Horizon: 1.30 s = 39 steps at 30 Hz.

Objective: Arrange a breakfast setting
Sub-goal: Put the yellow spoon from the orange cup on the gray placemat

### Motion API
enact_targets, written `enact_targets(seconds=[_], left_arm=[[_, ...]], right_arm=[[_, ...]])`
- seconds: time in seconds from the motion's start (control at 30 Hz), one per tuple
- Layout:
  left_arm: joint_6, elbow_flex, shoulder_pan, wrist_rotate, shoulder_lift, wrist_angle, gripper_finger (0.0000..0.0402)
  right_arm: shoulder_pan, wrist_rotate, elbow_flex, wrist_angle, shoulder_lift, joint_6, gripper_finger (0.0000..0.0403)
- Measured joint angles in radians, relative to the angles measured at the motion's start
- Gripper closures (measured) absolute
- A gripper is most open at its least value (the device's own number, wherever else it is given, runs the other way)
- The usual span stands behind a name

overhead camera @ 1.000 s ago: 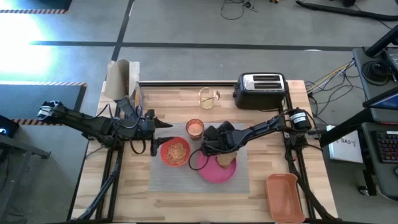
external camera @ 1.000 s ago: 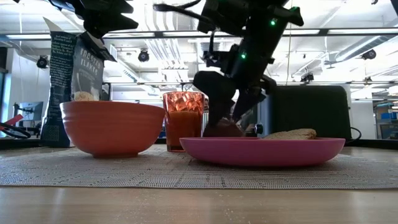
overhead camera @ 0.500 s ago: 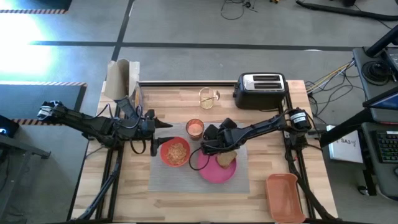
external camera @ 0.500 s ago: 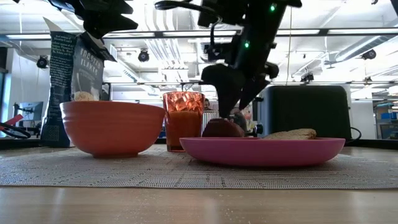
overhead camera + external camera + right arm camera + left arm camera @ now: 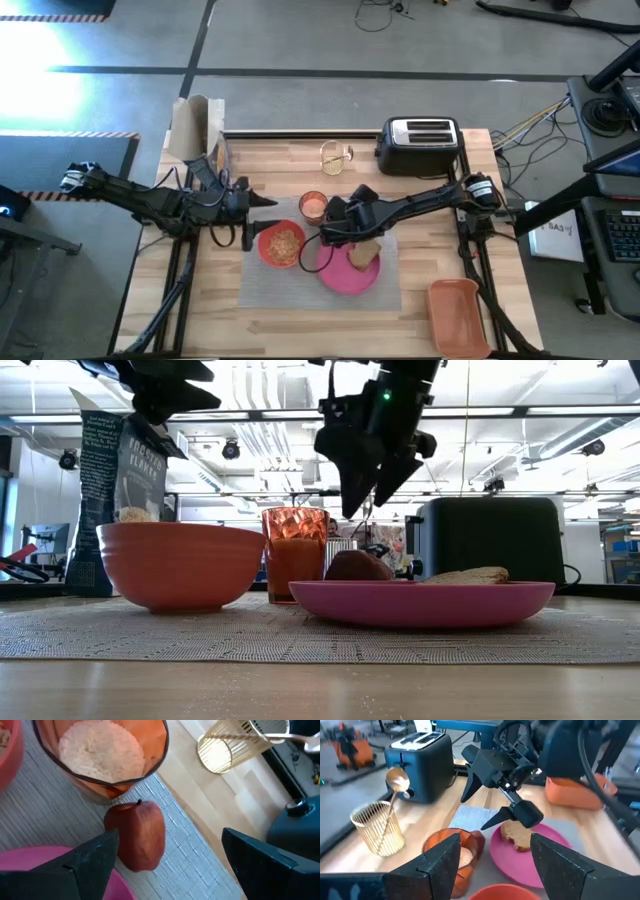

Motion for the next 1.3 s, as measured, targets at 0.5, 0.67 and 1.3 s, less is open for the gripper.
enact_targets(seconds=[0.5, 0.67, 1.3], left_arm=[[-0.089, -0.001, 0.000, 0.108, -0.002, -0.020, 0.0201], [0.009, -0.001, 0.000, 0.104, -0.033, 0.002, 0.0223], [0.115, -0.080, 0.075, 0.058, -0.188, 0.045, 0.0242]], right_arm=[[-0.012, -0.160, -0.001, 0.009, 0.000, 0.096, 0.0060], [-0.036, -0.196, -0.001, 0.009, 0.000, 0.105, 0.0060], [-0.346, -0.532, -0.001, -0.090, -0.039, -0.198, 0.0060]])
